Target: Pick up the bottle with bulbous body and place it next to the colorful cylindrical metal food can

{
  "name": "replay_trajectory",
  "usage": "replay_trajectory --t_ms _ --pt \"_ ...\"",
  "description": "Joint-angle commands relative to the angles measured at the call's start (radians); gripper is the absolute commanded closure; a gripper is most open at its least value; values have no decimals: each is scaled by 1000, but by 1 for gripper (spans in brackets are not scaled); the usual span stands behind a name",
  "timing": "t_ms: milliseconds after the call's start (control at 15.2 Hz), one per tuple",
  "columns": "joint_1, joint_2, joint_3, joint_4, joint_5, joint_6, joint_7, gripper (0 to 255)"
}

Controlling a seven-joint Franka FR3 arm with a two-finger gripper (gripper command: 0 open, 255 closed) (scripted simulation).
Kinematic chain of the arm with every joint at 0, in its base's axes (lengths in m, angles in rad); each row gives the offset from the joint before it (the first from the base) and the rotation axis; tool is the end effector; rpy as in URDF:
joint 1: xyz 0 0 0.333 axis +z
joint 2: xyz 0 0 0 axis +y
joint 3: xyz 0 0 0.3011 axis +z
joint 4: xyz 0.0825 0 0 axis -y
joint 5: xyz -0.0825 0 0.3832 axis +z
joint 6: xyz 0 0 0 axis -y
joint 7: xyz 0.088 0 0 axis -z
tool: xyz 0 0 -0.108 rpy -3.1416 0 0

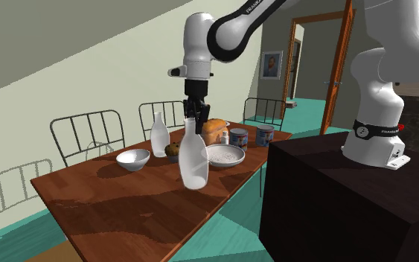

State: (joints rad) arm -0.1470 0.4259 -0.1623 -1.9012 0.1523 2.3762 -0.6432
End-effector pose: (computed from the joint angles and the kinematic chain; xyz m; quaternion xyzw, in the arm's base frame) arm 0.6006 -0.1851 0.2698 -0.9920 -0.1212 -0.0350 0.0056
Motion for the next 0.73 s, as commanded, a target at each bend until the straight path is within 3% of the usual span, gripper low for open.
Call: replay_trajectory --t_ms 0,660 --pt "0 -17 -3 3 -4 -19 1 255" --pt "7 -91 -14 40 -28 -128 20 255"
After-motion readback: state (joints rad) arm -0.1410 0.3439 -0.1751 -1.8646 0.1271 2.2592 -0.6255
